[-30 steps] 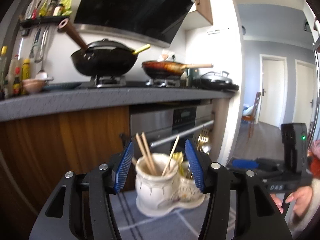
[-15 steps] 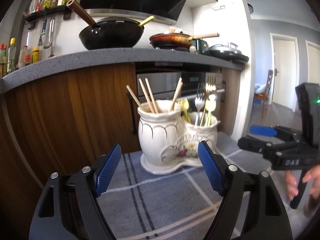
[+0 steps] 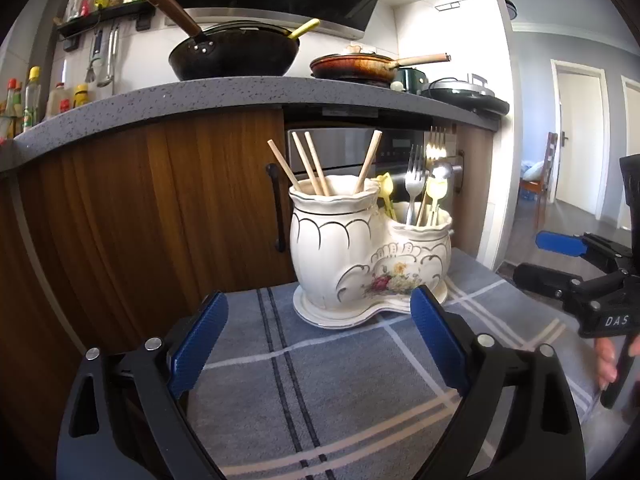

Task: Organize utensils

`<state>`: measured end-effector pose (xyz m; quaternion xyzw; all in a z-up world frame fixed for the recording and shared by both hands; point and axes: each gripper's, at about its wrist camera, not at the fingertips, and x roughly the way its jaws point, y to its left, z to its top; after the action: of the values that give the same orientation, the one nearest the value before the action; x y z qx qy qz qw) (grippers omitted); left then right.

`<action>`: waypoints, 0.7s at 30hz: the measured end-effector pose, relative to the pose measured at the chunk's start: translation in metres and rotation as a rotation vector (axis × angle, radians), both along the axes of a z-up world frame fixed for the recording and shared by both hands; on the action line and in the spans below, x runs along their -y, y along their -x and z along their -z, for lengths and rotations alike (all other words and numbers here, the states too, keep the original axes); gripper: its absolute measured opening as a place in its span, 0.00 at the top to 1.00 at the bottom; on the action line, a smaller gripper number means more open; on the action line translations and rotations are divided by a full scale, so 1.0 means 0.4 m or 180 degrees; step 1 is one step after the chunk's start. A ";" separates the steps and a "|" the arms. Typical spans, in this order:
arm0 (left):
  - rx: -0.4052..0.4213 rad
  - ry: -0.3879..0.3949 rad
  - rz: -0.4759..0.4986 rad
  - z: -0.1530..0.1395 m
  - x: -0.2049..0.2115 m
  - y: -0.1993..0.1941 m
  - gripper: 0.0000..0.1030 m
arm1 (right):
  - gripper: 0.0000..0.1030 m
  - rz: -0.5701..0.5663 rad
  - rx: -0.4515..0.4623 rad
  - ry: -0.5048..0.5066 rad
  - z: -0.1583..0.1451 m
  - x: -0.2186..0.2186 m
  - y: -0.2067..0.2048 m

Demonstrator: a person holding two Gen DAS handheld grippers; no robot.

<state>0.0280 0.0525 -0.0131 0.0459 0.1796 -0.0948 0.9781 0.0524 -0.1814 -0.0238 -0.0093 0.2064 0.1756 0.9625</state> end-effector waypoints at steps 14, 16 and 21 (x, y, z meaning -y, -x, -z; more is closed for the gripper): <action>-0.0029 0.0075 0.0024 0.003 0.004 0.004 0.10 | 0.10 -0.0002 -0.0013 -0.0009 -0.006 0.001 0.008; -0.0021 0.0065 0.0019 0.002 0.005 0.005 0.10 | 0.10 0.0001 -0.0009 -0.0025 -0.008 0.003 0.010; -0.0017 0.0078 0.0022 0.001 0.007 0.009 0.10 | 0.09 0.0007 -0.0007 -0.0037 -0.010 0.003 0.015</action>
<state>0.0244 0.0497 -0.0134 0.0343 0.1809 -0.1006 0.9778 0.0463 -0.1825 -0.0198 -0.0033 0.2064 0.1757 0.9625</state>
